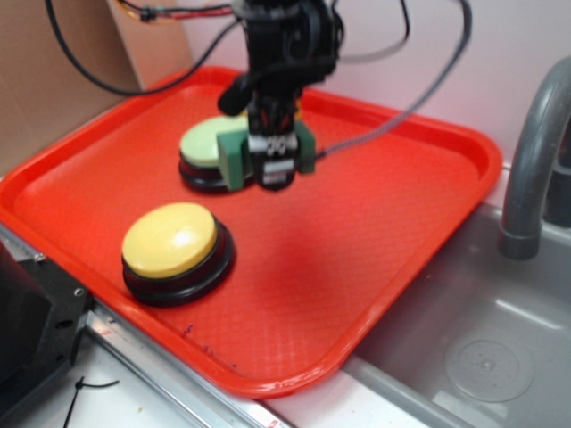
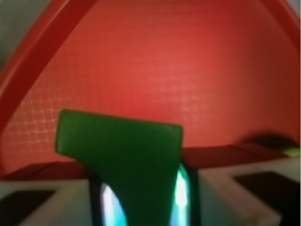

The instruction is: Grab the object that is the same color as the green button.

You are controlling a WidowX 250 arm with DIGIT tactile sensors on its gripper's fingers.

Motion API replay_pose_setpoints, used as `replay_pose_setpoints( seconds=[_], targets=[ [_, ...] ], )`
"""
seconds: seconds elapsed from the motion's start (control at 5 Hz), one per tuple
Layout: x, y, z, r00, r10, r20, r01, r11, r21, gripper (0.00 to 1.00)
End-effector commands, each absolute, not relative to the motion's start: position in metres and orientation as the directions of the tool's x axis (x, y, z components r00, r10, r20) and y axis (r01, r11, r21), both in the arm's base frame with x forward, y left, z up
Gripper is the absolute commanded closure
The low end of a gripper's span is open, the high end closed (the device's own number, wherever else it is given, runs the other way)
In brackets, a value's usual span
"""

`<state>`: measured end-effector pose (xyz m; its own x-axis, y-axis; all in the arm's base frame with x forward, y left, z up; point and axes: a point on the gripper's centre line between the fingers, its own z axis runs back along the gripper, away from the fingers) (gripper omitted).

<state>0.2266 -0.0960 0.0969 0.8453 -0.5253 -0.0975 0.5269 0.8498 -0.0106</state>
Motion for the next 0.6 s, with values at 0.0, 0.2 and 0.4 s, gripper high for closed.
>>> replay_pose_setpoints(
  seconds=[0.0, 0.2, 0.4],
  targets=[
    [0.218, -0.066, 0.168, 0.993, -0.092, 0.068, 0.099, 0.991, -0.095, 1.0],
    [0.217, -0.041, 0.18, 0.995, -0.013, 0.102, 0.028, 0.988, -0.15, 1.0],
    [0.223, -0.036, 0.173, 0.993, 0.016, 0.115, -0.009, 0.998, -0.06, 1.0]
  ],
)
